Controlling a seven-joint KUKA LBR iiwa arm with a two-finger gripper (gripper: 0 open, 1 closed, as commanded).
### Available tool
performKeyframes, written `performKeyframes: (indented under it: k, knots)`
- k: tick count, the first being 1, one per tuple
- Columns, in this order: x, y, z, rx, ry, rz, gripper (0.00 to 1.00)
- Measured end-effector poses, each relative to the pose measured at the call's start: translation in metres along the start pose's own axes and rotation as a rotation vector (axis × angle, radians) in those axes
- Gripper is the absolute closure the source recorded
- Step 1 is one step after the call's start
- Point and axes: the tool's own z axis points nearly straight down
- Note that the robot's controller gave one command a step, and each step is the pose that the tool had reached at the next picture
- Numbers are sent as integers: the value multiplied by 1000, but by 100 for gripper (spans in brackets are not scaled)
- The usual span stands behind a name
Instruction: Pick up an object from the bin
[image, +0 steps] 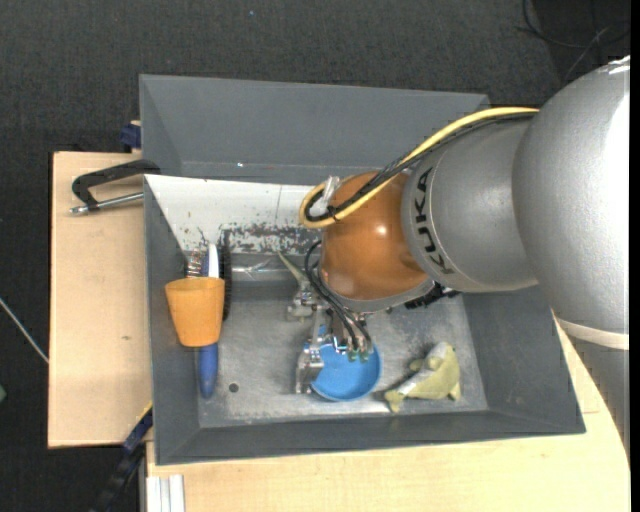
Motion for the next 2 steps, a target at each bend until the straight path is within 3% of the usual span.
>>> performKeyframes:
  k: [1,2]
  knots:
    - [37,-38,8,-9,-16,-31,0]
    - [36,-36,7,-10,-15,-32,100]
